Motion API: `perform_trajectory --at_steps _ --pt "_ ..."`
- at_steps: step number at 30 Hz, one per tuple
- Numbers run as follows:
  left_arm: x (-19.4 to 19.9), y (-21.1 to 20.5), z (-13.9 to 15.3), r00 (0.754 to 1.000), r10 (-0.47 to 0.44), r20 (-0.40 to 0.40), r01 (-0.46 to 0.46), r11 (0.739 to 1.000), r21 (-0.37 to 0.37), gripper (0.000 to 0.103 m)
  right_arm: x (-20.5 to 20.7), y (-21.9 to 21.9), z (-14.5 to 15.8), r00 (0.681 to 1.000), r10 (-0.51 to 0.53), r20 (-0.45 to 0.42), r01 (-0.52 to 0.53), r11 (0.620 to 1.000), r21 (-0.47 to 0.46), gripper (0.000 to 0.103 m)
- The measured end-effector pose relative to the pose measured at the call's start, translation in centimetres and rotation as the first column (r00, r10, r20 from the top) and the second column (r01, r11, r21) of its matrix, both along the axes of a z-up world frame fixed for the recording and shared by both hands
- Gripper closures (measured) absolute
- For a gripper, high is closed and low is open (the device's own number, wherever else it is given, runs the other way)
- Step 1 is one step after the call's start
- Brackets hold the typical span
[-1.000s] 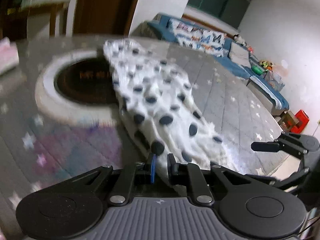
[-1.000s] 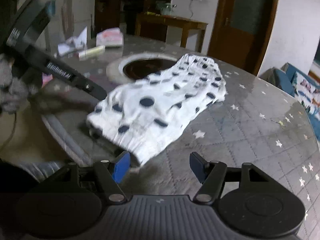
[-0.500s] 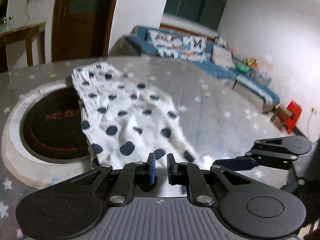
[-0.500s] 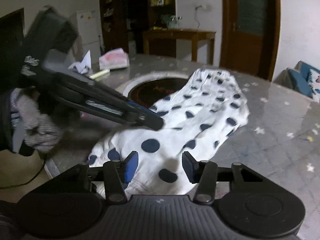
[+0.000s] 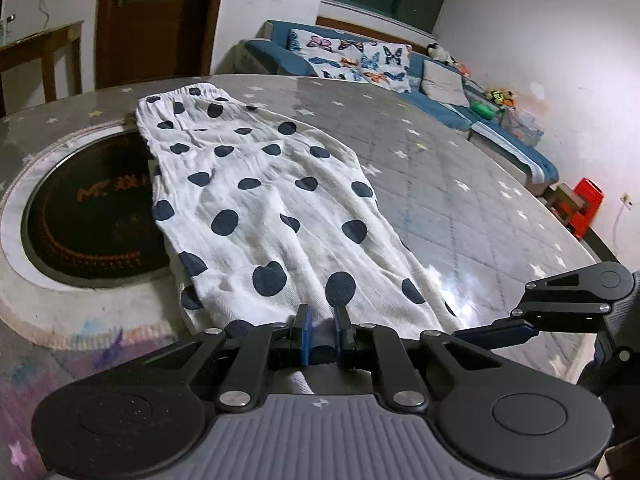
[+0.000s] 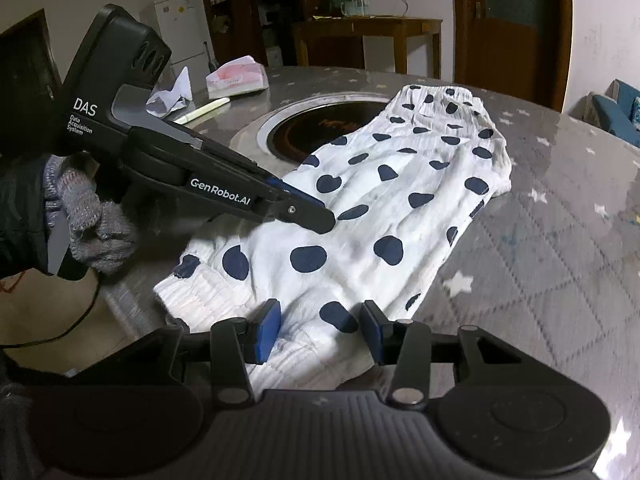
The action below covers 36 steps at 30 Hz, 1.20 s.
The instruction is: Fold clothes
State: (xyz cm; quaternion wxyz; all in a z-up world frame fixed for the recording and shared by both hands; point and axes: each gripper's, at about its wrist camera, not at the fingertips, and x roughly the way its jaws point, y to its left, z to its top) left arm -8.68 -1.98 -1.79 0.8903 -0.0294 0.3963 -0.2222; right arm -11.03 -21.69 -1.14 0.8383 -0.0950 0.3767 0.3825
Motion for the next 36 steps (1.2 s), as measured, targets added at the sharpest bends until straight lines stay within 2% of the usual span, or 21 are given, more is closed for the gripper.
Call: perform_trajectory --at_steps 9,13,15,17,22,32,36 --pt "-3.1 -0.1 0.3 0.998 -0.061 -0.008 0.061 0.998 0.000 0.090 -3.1 -0.8 0.7 0.996 0.054 -0.075 -0.053 0.999 0.013 0.058" --pt "-3.9 0.0 0.4 0.998 -0.066 -0.001 0.066 0.998 0.005 0.090 -2.9 -1.8 3.0 0.997 0.053 -0.061 -0.050 0.997 0.059 0.058" --pt "-4.0 -0.1 0.7 0.998 -0.068 0.005 0.068 0.998 0.007 0.090 -2.2 -2.4 4.2 0.999 0.025 -0.021 -0.024 0.997 0.076 0.058" --pt "-3.9 -0.5 1.1 0.997 -0.070 0.016 0.070 0.997 0.013 0.090 -0.8 -2.8 5.4 0.999 -0.011 0.051 0.008 0.998 0.066 0.058" --pt "-3.7 -2.0 1.8 0.995 -0.091 0.050 0.091 0.996 0.018 0.089 3.7 -1.7 5.5 0.990 -0.065 0.121 0.058 0.996 0.060 0.058" --pt "-2.2 -2.3 0.0 0.993 -0.115 -0.018 0.115 0.993 -0.016 0.089 13.5 -0.3 -0.2 0.985 -0.167 0.038 0.167 0.986 -0.002 0.060" --pt "-1.9 -1.9 -0.1 0.991 -0.131 -0.028 0.130 0.991 -0.042 0.089 15.7 -1.4 -0.8 0.976 -0.214 0.035 0.215 0.977 -0.009 0.060"
